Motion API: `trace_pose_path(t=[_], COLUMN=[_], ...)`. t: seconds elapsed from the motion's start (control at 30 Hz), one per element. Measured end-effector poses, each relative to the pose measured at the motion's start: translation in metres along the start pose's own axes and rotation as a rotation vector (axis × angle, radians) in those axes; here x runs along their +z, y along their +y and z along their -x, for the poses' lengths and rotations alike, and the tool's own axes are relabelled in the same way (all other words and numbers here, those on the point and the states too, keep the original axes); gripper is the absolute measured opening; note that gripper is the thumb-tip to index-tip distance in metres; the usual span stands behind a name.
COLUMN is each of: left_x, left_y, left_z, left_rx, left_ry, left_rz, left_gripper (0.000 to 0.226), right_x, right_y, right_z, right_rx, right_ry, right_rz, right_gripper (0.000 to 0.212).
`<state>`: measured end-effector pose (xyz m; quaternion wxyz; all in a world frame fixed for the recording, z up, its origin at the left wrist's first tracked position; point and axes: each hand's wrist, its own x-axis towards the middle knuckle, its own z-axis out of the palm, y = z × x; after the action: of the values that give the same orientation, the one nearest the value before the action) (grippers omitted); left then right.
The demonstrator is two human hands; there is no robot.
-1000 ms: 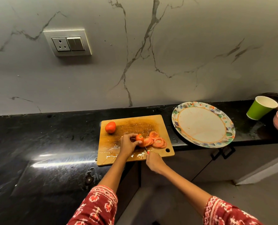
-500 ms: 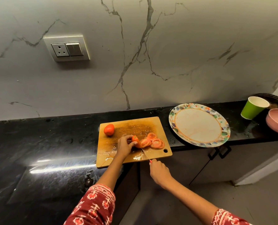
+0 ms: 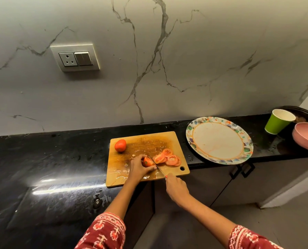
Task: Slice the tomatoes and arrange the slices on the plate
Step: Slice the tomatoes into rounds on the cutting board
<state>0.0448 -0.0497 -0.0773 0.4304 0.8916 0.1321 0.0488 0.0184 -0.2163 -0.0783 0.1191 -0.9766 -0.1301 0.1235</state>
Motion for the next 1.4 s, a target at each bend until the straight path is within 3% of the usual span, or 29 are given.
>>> trace_pose_path(t=[0.17, 0.37, 0.57, 0.8, 1.4], left_x=[-0.01, -0.026, -0.019, -0.014, -0.013], left_y=[-0.005, -0.009, -0.005, 0.004, 0.004], left_z=[0.006, 0.012, 0.012, 0.006, -0.001], left_rx=[0.023, -0.02, 0.001, 0.05, -0.05], left_ry=[-0.02, 0.018, 0.033, 0.014, -0.046], left_rz=[-0.008, 0.007, -0.022, -0.058, 0.033], left_gripper=[0.056, 0.078, 0.062, 0.064, 0.052], right_x=[-0.004, -0.005, -0.001, -0.015, -0.024], right_y=[-0.011, -0.014, -0.017, -0.015, -0.024], right_z=[-0.008, -0.008, -0.002, -0.008, -0.005], right_rx=[0.087, 0.091, 0.09, 0.034, -0.037], right_ry=[-0.059, -0.061, -0.059, -0.031, -0.07], right_rz=[-0.155, -0.299, -0.432, -0.575, -0.532], right_gripper=[0.026, 0.033, 0.031, 0.027, 0.022])
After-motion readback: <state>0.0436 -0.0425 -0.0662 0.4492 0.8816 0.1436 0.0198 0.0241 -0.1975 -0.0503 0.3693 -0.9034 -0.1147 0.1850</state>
